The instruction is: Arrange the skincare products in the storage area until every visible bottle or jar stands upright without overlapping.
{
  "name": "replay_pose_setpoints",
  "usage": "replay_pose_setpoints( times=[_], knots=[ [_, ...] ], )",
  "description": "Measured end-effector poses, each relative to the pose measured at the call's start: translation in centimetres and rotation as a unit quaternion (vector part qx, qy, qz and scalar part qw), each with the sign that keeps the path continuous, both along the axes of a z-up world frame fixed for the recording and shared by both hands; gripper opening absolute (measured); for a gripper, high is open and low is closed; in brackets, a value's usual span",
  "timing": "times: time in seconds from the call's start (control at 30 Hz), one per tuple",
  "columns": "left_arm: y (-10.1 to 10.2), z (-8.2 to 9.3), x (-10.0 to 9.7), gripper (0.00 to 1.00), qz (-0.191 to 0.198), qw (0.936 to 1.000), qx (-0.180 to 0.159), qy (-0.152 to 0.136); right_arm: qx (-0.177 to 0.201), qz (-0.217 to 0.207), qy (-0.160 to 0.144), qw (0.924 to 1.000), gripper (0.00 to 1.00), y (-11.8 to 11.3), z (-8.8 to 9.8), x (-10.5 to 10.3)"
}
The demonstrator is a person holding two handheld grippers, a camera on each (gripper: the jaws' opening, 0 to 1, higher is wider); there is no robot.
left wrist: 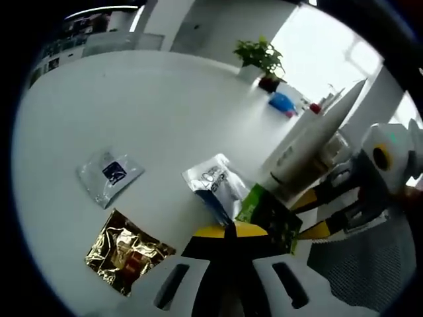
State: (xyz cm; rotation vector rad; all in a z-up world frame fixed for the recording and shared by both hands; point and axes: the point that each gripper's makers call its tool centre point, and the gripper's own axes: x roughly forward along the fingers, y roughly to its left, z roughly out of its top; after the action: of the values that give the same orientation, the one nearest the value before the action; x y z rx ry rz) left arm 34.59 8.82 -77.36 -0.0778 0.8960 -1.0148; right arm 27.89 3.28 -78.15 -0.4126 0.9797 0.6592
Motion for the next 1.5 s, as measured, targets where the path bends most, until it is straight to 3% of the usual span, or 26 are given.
replay_pose_setpoints(
  times=[0.13,0.7,0.9,1.03,1.23,1.33,1.5],
  knots=[
    [-0.1,0.0,0.0,0.00,-0.001,1.0000,-0.001,-0.001,-0.016,0.005,-0.017,0.9997,0.26,-0.3,0.4,0.1],
    [-0.1,-0.2,0.1,0.00,-0.008,1.0000,-0.001,-0.002,-0.010,0.010,-0.004,0.9999,0.26,-0.1,-0.2,0.1],
    [0.0,-0.1,0.1,0.02,-0.018,0.9993,0.009,-0.030,-0.001,-0.011,0.020,0.9997,0.26,-0.1,-0.4,0.0],
    [0.4,0.4,0.6,0.07,-0.027,0.9967,0.022,-0.074,-0.003,-0.010,0.017,0.9998,0.26,-0.1,-0.4,-0.1],
    [1.8,0.4,1.4,0.13,-0.007,0.9964,0.033,-0.078,-0.003,-0.013,0.019,0.9997,0.26,-0.1,-0.4,-0.1],
    [2.3,0.8,2.1,0.15,-0.003,0.9943,0.040,-0.099,-0.002,-0.015,0.020,0.9997,0.26,-0.1,-0.4,-0.2],
    [2.6,1.6,3.3,0.33,0.022,0.9894,0.053,-0.134,-0.002,-0.014,0.019,0.9997,0.26,0.0,-0.5,-0.2]
  ],
)
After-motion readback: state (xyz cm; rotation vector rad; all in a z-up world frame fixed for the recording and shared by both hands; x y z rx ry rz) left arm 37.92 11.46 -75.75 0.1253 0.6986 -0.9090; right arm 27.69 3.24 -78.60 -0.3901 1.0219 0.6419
